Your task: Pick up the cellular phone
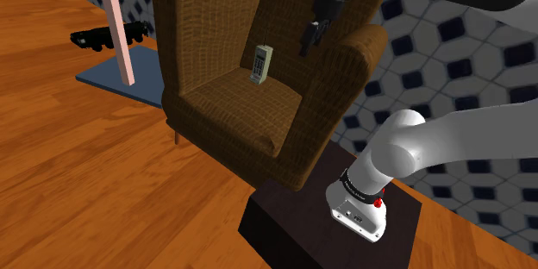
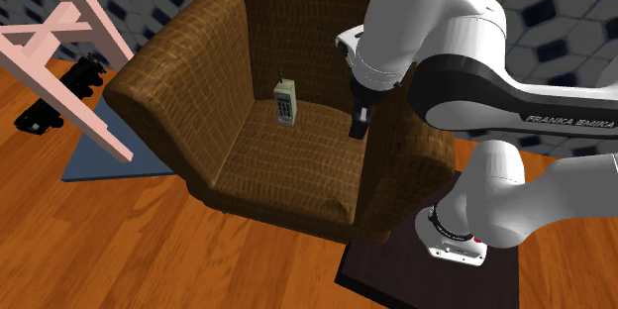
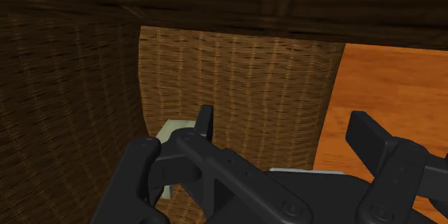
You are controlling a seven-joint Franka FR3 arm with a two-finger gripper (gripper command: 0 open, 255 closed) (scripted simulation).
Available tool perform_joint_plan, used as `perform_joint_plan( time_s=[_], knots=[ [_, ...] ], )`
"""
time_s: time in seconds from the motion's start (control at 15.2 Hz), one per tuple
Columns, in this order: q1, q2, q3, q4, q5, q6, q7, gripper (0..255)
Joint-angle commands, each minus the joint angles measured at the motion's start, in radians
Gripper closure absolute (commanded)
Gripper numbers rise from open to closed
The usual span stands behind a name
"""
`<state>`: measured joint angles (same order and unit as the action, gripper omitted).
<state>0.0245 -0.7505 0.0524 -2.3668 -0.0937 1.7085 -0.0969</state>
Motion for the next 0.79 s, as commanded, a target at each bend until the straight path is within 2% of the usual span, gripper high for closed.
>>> perform_joint_plan(
  time_s=[0.0, 0.73],
  knots=[
    [0.0, 0.0, 0.0, 0.0, 0.0, 0.0, 0.0, 0],
    [-0.126, 0.481, 0.014, 0.295, 0.068, 0.11, 0.369, 0]
  ],
)
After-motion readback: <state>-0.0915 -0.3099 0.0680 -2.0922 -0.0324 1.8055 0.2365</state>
